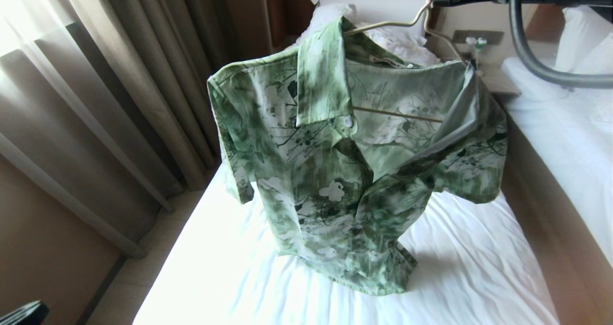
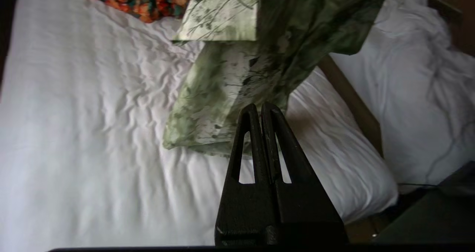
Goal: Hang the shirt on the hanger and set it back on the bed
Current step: Take the clothes hanger out of the clothes
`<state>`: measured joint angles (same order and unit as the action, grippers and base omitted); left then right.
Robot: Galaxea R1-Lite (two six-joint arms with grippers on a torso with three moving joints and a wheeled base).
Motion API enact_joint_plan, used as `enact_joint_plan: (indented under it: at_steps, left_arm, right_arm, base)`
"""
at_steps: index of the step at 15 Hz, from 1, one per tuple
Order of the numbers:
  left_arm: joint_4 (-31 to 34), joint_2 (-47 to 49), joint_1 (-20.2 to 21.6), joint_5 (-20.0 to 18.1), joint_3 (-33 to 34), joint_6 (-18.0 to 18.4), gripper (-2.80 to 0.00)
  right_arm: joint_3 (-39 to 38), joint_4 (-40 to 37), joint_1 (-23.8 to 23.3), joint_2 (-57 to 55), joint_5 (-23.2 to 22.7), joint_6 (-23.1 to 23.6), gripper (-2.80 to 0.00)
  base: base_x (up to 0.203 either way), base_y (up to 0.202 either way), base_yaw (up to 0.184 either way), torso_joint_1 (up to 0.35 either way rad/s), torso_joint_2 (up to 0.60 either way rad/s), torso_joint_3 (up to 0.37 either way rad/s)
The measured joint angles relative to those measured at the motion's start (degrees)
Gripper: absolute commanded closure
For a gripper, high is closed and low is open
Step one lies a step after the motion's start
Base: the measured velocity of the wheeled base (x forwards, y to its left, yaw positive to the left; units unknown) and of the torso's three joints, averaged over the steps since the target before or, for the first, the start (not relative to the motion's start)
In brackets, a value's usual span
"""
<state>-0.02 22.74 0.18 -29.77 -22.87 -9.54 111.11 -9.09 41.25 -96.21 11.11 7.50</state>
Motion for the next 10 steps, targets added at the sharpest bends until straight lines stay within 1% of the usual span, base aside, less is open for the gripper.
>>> enact_joint_plan:
  at_steps: [1,2,3,4,6,10]
  left_arm:
    - [-1.8,4.0,-0.1,-4.3,-2.0,-1.0,0.00]
    - [-3.8,7.7,-0.3,-7.7,-4.0,-2.0,0.00]
    - [-5.5,11.0,-1.0,-10.1,-6.1,-3.1,0.00]
    - [-6.9,14.0,-2.3,-11.2,-8.3,-4.6,0.00]
    - [-7.7,19.2,-5.2,-11.8,-11.9,-7.4,0.00]
    - [-7.9,27.1,-13.9,-11.4,-17.3,-13.7,0.00]
  right_arm:
    - [0.0,0.0,0.6,-0.6,0.0,0.0,0.00]
    - [0.0,0.0,1.5,-1.3,0.0,0.0,0.00]
    - [0.0,0.0,2.4,-1.9,0.0,-0.1,0.00]
    - [-0.1,0.0,3.4,-2.6,0.2,-0.3,0.00]
    - [0.0,0.0,5.5,-4.0,0.6,-1.1,0.00]
    - [0.4,0.2,8.2,-6.8,1.9,-2.4,0.00]
  base:
    - [0.000,0.000,0.000,0.000,0.00,0.000]
    - [0.000,0.000,0.000,0.000,0.00,0.000]
    - [0.000,0.000,0.000,0.000,0.00,0.000]
    - [0.000,0.000,0.000,0.000,0.00,0.000]
    - [0.000,0.000,0.000,0.000,0.00,0.000]
    - [0.000,0.000,0.000,0.000,0.00,0.000]
